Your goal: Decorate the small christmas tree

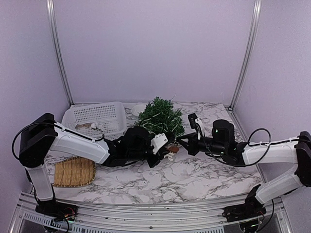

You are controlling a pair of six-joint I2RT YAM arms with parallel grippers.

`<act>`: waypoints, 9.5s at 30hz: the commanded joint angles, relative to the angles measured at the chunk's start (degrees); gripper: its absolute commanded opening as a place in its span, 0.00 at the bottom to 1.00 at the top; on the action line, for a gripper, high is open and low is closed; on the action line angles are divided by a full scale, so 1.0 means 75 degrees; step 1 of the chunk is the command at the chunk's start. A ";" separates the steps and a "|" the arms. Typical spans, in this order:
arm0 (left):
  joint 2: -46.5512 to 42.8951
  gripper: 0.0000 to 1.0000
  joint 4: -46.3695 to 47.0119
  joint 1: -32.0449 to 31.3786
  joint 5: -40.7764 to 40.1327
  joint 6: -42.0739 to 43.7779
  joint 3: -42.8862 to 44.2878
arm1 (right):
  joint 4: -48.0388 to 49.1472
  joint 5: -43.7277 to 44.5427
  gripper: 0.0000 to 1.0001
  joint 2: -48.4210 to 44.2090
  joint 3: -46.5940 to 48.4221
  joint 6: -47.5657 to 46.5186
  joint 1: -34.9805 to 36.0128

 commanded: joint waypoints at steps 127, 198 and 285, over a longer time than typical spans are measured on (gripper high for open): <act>-0.0713 0.33 0.4136 0.1315 -0.1073 -0.5061 -0.3584 | 0.4752 -0.3131 0.24 0.6034 0.2282 0.3226 -0.2198; -0.3010 0.38 0.3056 0.2342 -0.1453 -0.5779 -0.4902 | 0.8197 -0.1523 0.17 0.6305 0.0471 0.4714 0.0263; -0.3061 0.38 -0.7415 0.5275 0.1632 -0.3527 0.1774 | 0.1417 0.0389 0.41 -0.0717 -0.0652 -0.0232 0.0785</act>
